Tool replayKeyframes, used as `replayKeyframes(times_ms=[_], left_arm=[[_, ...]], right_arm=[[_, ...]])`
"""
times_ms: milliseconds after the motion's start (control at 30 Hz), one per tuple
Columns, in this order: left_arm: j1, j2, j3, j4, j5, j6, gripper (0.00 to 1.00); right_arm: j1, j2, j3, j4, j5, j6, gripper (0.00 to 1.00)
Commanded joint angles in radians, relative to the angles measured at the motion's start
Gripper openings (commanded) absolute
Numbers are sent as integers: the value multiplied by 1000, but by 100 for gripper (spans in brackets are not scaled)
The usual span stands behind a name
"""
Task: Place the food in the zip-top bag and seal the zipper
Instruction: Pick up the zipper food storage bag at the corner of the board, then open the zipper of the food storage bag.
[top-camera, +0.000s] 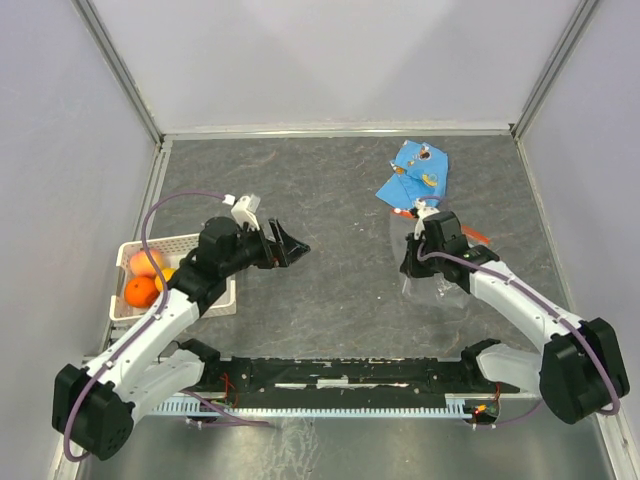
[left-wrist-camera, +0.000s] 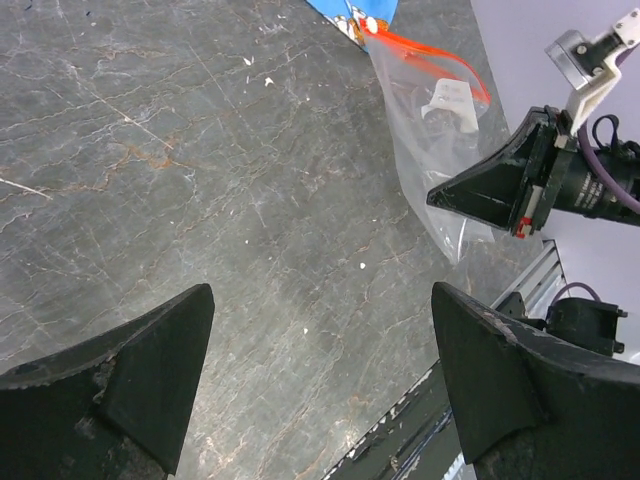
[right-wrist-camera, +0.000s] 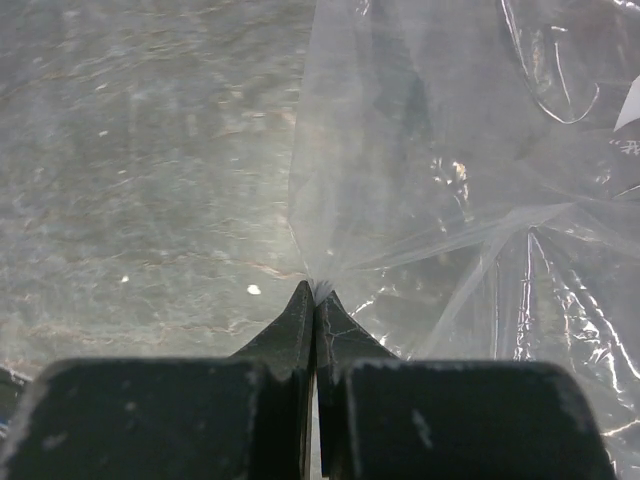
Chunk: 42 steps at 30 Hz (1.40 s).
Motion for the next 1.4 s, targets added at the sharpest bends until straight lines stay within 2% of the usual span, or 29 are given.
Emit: replayKeyframes(times_ms=[0,333,700,800,867,1133,1233,1300,1367], left_arm=[[-6,0,-19,75,-25,-44,95],[-24,59,-44,182,0,-89,95],[-32,104,-165,358,-59,-173,85],[-32,87,-189,374,-103,-176,77],[-32,75,-201,394,-113,-176,67],[-44,61,-209,442,-134,-164,4],[-62,36,-226,477,-160,-157,3],[-82,11,-235,488,-198,-143,3],[-112,-20,-235,488,-260,-108,3]], right_arm=[[95,-15,41,128,-61,-93,2],[418,7,83,240,-62,-302,2],[570,63,125,322,0,-385,2],[592,78,129,341,7,-393,2],[602,88,130,351,10,-394,2],[616,112,141,373,60,-359,2],[615,106,155,373,71,-327,11],[615,99,164,373,89,-294,26],[616,90,186,347,149,-239,36]])
